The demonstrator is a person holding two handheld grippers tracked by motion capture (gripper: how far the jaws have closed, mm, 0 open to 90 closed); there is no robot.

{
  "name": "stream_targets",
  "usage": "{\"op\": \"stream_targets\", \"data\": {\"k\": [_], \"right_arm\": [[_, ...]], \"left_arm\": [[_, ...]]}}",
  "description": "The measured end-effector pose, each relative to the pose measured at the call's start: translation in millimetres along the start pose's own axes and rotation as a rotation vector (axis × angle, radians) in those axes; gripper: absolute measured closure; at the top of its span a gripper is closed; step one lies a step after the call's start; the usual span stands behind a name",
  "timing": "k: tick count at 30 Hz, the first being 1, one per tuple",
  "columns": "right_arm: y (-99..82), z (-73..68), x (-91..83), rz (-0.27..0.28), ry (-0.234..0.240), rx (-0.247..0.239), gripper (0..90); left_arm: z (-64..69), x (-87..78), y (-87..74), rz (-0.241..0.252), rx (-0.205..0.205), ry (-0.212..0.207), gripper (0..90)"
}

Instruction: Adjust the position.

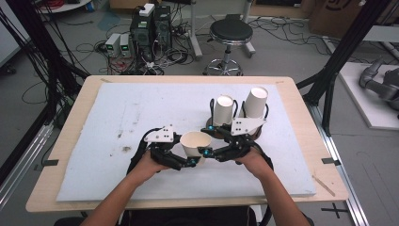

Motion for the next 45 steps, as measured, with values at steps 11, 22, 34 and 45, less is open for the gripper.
{"op": "stream_targets", "data": {"k": [11,22,34,45], "right_arm": [[1.4,1.2,-5.6,0.044,-0.038,0.040,19.4],[-5.9,5.8,-20.7,-0.057,-0.131,0.012,19.4],[-21.7,1.2,-42.0,-0.109,-0.198,0.020,19.4],[-35.1,-2.3,-62.2,-0.158,-0.262,0.033,19.4]], "left_arm": [[-1.3,-4.9,0.6,0.005,0.017,0.009,36.1],[-10.6,-30.2,10.8,0.081,0.010,0.118,36.2],[-21.2,-60.2,20.4,0.147,-0.008,0.287,36.4],[-30.7,-79.1,22.0,0.165,-0.026,0.401,36.4]]}}
Point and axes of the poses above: each handheld gripper's, and its own axes: x roughly forward along the jaws, y roughly out of its top, z roughly to its right, the point moved 1 cm from there along x, roughly forward along the jaws, and after that the axes turned 15 degrees about -x, right-handed, at the moved point
